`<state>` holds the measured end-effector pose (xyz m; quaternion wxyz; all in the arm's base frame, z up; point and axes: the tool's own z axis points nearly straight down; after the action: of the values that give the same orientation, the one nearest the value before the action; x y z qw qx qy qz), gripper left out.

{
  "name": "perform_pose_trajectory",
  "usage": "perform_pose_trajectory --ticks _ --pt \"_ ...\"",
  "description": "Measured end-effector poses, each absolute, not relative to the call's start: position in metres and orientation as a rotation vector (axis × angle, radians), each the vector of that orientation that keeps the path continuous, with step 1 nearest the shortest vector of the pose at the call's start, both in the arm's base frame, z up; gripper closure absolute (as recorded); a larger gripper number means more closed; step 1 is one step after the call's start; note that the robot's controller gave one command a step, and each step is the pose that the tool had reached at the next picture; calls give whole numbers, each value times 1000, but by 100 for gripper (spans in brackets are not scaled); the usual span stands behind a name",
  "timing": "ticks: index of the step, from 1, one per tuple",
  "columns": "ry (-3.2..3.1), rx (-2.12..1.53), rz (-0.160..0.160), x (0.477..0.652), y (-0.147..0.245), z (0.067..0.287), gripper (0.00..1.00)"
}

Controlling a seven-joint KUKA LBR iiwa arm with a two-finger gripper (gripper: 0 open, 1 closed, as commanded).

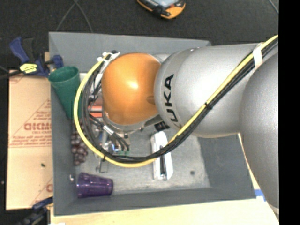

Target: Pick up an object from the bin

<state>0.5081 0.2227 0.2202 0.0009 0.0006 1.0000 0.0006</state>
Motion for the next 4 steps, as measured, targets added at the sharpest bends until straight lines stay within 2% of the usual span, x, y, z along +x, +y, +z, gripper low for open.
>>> perform_pose_trajectory --ticks 1,2,3,4 --pt "3130 -149 7 477 235 76 0" --pt "3100 -386 3 578 176 71 0" --pt "3128 -176 5 484 231 72 0" --pt "2941 -1051 -4 493 176 70 0"
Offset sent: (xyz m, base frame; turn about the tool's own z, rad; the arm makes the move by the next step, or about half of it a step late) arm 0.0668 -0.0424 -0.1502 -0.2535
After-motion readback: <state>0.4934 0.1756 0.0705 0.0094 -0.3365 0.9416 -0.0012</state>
